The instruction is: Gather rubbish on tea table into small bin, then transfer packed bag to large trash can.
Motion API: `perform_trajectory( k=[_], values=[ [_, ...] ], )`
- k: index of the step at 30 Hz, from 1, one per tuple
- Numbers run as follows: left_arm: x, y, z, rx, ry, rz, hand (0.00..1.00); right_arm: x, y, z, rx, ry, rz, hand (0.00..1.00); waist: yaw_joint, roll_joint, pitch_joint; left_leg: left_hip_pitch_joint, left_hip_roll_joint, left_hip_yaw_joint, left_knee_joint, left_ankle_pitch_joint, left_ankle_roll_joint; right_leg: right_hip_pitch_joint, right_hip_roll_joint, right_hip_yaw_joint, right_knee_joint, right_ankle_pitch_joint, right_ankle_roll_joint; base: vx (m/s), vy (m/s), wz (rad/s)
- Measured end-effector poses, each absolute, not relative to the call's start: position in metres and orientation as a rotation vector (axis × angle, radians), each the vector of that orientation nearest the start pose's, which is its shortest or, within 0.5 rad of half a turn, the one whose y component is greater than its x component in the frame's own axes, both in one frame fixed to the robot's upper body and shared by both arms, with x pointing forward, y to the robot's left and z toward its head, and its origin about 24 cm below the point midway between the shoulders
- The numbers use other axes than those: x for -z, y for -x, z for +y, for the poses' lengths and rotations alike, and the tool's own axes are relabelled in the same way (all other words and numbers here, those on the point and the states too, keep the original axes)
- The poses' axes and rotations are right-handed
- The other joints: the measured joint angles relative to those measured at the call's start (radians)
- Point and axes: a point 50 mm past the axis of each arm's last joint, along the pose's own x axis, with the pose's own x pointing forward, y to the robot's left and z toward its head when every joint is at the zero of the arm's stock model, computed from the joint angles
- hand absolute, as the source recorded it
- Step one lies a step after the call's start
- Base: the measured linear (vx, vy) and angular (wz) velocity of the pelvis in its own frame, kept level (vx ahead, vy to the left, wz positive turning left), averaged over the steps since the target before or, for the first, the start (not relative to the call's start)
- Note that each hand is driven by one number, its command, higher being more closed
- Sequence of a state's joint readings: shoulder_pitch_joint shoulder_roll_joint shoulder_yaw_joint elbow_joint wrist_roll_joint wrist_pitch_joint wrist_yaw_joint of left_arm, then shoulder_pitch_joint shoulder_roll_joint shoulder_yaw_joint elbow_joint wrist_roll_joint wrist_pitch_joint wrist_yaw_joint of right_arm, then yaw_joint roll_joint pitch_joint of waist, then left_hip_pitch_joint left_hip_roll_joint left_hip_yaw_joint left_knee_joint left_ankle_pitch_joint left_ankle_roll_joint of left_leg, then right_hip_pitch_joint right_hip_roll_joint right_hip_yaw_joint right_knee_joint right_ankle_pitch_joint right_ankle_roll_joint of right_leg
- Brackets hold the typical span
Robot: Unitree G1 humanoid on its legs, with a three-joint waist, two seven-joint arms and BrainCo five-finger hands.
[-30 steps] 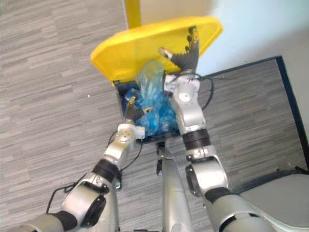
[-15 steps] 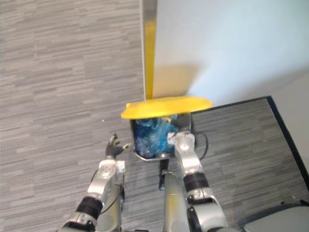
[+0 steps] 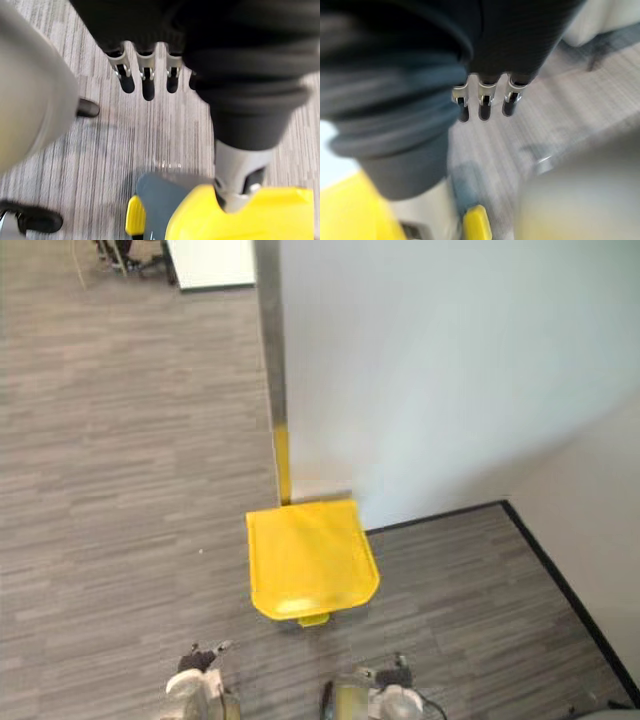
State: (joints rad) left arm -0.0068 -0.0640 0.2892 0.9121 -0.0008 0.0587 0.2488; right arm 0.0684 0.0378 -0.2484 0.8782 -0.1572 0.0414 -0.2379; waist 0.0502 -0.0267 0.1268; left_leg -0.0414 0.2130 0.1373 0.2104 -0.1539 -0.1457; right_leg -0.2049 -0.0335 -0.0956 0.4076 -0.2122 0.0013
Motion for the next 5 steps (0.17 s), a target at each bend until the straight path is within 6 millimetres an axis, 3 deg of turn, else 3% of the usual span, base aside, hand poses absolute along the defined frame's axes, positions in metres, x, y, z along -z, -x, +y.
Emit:
perform_trajectory(
  k=[3,5],
  values=[
    [0.1461,-0.1361,0.1811,-0.495,0.094,1.004,0.0,0.1516,-0.1149,-0.1847,0.381,0.105,1.047,0.0,0.005,-0.018,-0.019,0.028,-0.008,0.013,-0.054,0.025,0.006,0.026,0.0,-0.001,-0.048,0.023,0.019,-0.1,0.018,0.09],
    [0.1476,-0.1321,0.1807,-0.509,0.107,1.015,0.0,0.1533,-0.1122,-0.1846,0.38,0.104,1.063,0.0,0.008,-0.016,-0.036,0.033,-0.018,0.023,-0.085,0.037,0.01,0.033,-0.003,0.005,-0.093,0.043,0.03,-0.08,0.062,-0.07]
  ],
)
